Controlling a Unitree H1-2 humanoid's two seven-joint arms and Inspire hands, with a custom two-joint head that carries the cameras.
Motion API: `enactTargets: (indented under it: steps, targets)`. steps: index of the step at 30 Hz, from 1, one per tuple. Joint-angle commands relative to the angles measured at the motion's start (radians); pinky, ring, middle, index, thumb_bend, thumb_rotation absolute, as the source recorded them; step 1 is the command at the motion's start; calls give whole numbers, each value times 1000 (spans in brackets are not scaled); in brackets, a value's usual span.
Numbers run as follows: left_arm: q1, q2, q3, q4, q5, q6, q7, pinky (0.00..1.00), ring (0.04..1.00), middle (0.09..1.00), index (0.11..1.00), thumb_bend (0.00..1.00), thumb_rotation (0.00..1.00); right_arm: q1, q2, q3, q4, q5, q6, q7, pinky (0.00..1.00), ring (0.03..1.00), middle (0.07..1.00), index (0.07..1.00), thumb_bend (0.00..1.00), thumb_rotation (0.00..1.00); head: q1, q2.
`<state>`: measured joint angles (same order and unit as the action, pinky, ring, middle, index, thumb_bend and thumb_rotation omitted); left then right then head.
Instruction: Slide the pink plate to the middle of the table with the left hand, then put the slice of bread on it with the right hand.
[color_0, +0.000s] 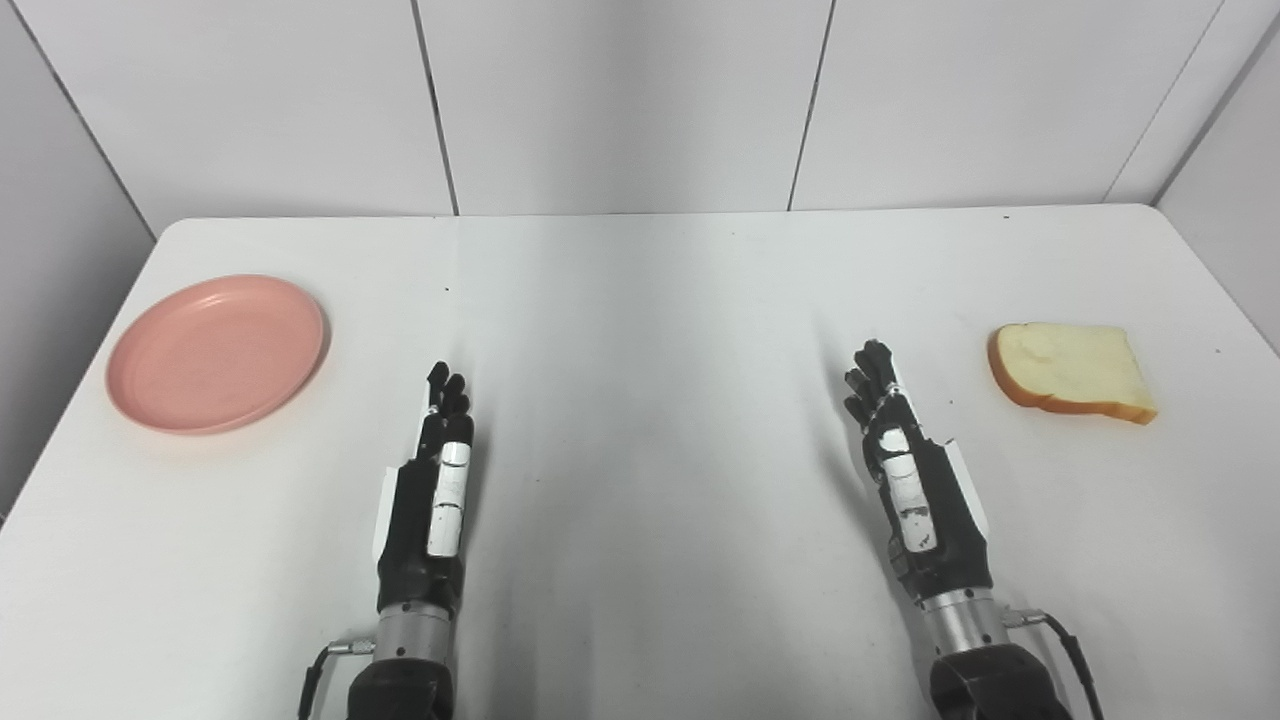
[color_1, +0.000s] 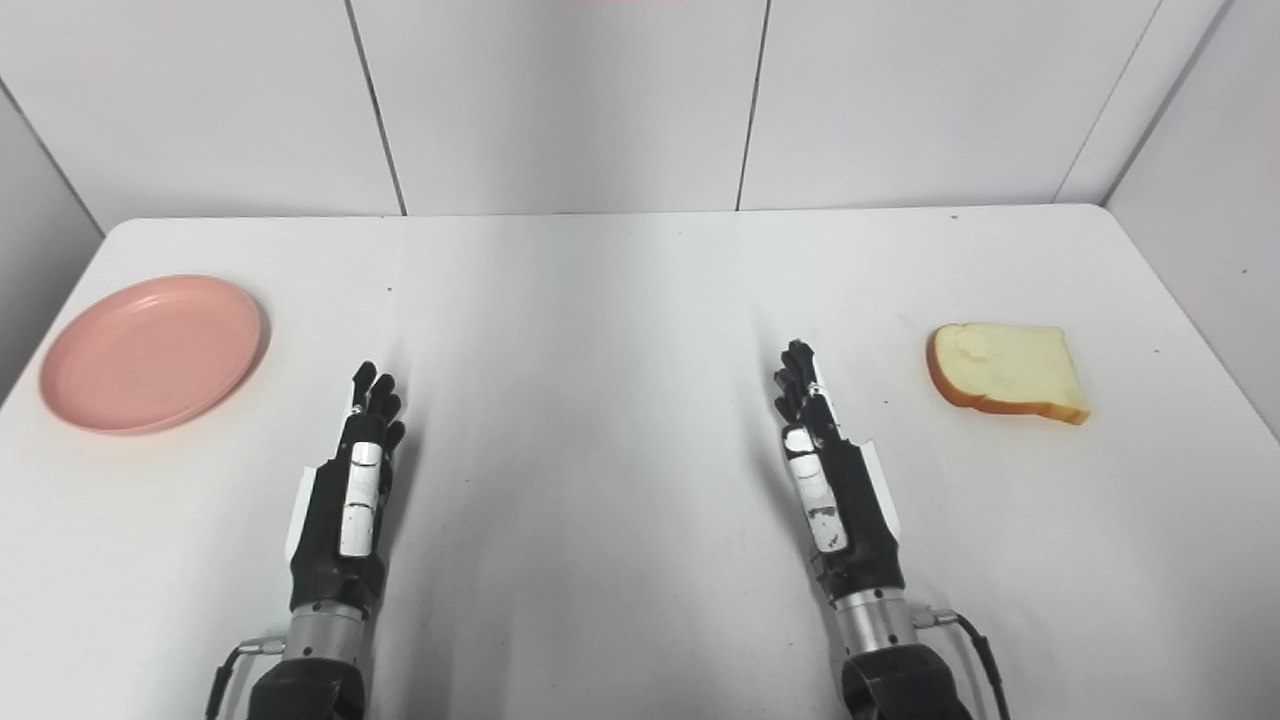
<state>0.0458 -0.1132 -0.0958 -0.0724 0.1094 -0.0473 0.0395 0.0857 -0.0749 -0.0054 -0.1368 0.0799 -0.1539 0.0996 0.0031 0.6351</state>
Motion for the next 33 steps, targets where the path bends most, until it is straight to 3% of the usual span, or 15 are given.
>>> enactTargets:
  steps: [1,17,25,33]
  targets:
    - [-20,10,-8,1,15,-37,2,1000,1000,1000,1000,728,987,14,6,3,36,7,3,1,1000,992,997,990,841,968,2,0]
    - [-21,6,-6,20,14,-51,3,1000,1000,1000,1000,717,984,13,4,4,50,7,-10,6,1000,974,977,977,829,970,13,-14]
    - [-32,-7,-18,96,29,-107,17,1000,1000,1000,1000,701,985,5,-19,-10,112,28,-43,22,1000,973,986,976,835,976,92,-77]
    - [-44,-25,-38,177,71,-169,47,1000,1000,1000,1000,637,1000,-8,-49,-27,194,38,-61,32,1000,978,992,978,849,999,177,-177]
